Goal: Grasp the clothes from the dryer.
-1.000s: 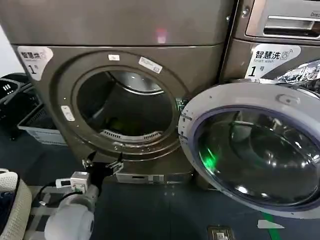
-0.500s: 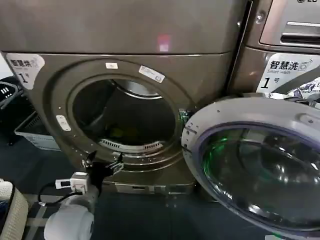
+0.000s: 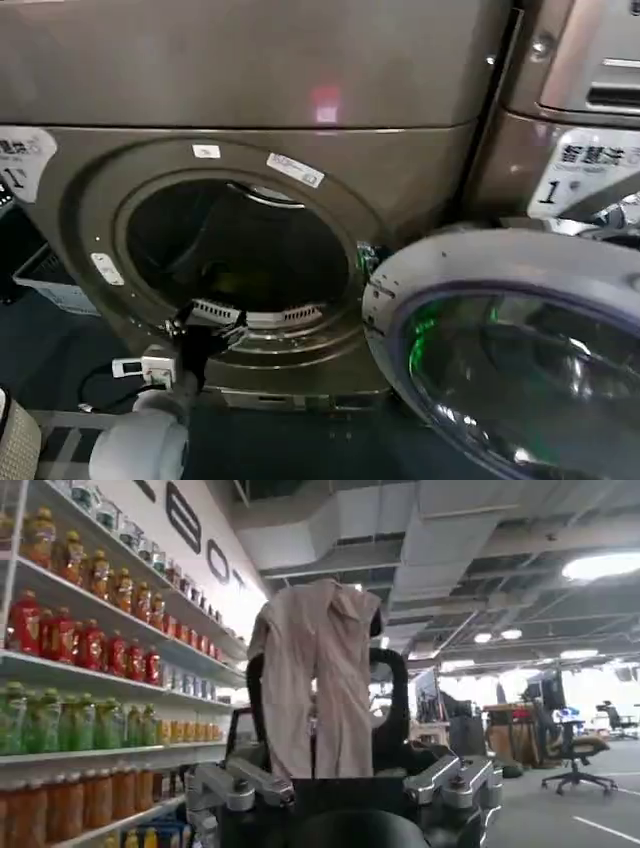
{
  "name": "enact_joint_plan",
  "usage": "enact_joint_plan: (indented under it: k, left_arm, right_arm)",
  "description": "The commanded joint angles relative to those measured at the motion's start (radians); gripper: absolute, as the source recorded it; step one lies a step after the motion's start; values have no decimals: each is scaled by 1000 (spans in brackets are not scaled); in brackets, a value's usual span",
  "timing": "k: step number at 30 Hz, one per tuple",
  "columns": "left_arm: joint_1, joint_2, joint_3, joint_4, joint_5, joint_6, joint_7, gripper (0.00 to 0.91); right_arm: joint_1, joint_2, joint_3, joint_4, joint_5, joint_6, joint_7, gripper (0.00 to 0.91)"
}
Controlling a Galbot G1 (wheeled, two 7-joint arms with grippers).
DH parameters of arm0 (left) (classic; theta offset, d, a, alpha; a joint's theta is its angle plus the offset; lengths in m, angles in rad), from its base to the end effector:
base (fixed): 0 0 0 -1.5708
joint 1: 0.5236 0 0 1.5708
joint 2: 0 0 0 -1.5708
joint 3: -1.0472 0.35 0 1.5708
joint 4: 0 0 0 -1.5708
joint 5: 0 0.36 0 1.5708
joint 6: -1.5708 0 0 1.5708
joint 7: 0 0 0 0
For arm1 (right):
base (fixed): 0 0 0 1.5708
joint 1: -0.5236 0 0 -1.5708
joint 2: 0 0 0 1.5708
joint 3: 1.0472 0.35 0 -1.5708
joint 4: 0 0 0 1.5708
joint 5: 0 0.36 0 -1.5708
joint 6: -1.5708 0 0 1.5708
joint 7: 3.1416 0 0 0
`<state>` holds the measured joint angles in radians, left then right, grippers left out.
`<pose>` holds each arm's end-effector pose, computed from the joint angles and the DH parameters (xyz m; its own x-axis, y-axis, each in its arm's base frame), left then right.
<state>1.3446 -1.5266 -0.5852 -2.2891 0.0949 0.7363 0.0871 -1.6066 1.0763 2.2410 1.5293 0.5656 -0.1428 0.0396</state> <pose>0.2258 0.0217 -0.1866 -0.9493 -0.0393 0.3120 -0.0018 0.9928 0.1195 -0.1254 -0.4864 -0.1012 -0.0755 0.9473 -0.3112 0.9956 0.0888 0.0288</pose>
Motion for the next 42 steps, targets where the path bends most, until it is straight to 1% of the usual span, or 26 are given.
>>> enact_joint_plan:
  k: [1, 3, 11, 13, 17, 19, 21, 22, 24, 25, 27, 28, 29, 30, 31, 34, 35, 36, 39, 42]
  left_arm:
    - [-139, 12, 0, 155, 71, 16, 9, 907]
    - [-180, 12, -3, 195, 103, -15, 46, 907]
    - [-375, 21, 3, 410, 121, -38, 65, 907]
    - [-408, 21, 3, 472, 136, -59, 68, 907]
    - [-449, 24, 5, 528, 171, -82, 86, 907]
    - [-459, 26, 4, 542, 227, -89, 145, 907]
    - [-467, 42, 4, 563, 414, -162, 300, 907]
    - [-475, 49, 3, 568, 531, -194, 399, 907]
    - [-490, 56, 1, 567, 807, -285, 616, 907]
    - [-507, 59, -1, 563, 978, -368, 762, 907]
    - [-535, 63, -6, 564, 1108, -453, 891, 907]
    - [-546, 67, -12, 566, 1165, -585, 981, 907]
    - [-559, 71, -15, 568, 1215, -680, 1065, 907]
    - [-572, 77, -15, 574, 1249, -761, 1167, 907]
    - [-588, 87, -8, 579, 1282, -823, 1233, 907]
    - [-631, 140, 33, 604, 1287, -882, 1261, 907]
    - [-640, 160, 50, 614, 1288, -925, 1261, 907]
    - [-647, 193, 71, 625, 1268, -949, 1262, 907]
    - [-666, 267, 136, 668, 1253, -990, 1262, 907]
    - [-679, 299, 168, 695, 1252, -994, 1262, 907]
  right_arm:
    - [5, -1, -4, 6, -5, 8, 2, 907]
    - [9, 1, -5, 9, -4, 8, 4, 907]
    - [20, 1, -19, 14, -5, 12, 9, 907]
    - [21, 0, -20, 17, -5, 12, 10, 907]
    - [17, 1, -18, 16, -4, 16, 10, 907]
    - [18, 1, -20, 17, -5, 16, 8, 907]
    - [22, 0, -22, 17, -6, 16, 9, 907]
    - [24, -1, -25, 17, -6, 16, 11, 907]
    - [27, -1, -31, 20, -6, 15, 11, 907]
    - [29, -1, -32, 22, -6, 15, 12, 907]
    - [28, -1, -33, 23, -6, 15, 12, 907]
    - [26, 0, -32, 22, -6, 15, 12, 907]
    - [23, 0, -31, 21, -7, 16, 12, 907]
    - [20, 0, -30, 19, -9, 16, 13, 907]
    - [16, 0, -30, 18, -10, 16, 13, 907]
    - [13, 0, -27, 18, -10, 17, 13, 907]
    - [13, 1, -27, 19, -10, 17, 13, 907]
    - [12, 4, -27, 18, -10, 20, 12, 907]
    - [15, 10, -31, 14, -28, 30, 11, 907]
    - [17, 12, -35, 13, -32, 32, 11, 907]
